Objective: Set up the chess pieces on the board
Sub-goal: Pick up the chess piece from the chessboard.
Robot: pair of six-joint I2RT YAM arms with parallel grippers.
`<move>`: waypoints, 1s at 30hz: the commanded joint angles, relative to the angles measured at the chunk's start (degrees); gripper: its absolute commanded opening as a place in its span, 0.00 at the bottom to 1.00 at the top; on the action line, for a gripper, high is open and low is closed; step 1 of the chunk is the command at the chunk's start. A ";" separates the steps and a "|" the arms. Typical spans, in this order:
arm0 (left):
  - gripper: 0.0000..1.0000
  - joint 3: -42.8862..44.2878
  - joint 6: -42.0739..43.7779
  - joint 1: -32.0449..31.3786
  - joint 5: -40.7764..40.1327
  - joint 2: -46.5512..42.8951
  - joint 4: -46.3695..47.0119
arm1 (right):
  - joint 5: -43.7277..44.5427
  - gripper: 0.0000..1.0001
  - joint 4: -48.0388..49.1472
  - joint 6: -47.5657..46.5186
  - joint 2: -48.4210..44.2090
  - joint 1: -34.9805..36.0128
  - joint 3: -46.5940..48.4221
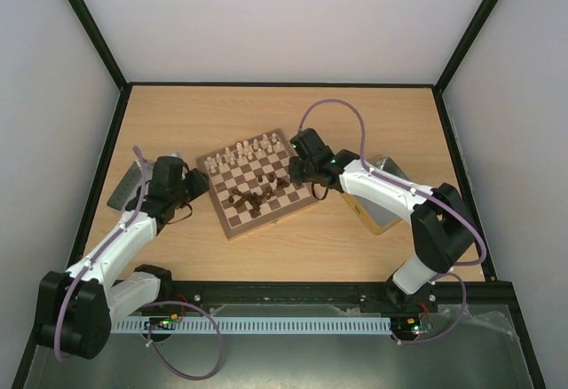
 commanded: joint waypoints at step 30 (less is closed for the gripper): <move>0.54 2.18 3.90 -0.07 -0.58 -3.34 -4.08 | 2.88 0.13 2.03 -0.89 16.40 5.72 9.25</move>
